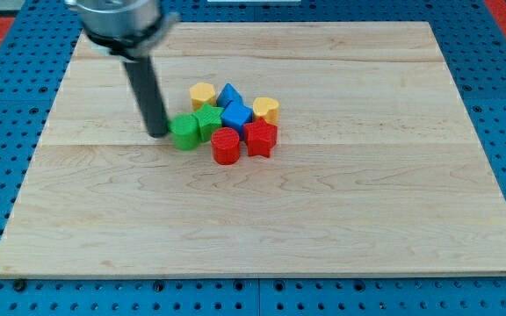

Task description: Move your arm to the bottom of the red star

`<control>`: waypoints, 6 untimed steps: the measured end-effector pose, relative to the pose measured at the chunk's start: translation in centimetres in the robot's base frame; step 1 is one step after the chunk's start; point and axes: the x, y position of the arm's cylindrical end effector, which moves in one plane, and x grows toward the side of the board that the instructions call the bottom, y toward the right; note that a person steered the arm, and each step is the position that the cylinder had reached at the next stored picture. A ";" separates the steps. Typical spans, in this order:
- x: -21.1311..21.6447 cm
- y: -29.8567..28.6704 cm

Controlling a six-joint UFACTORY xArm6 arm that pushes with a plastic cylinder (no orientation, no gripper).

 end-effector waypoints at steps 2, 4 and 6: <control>5.9 -4.6; 6.7 10.1; 6.1 14.3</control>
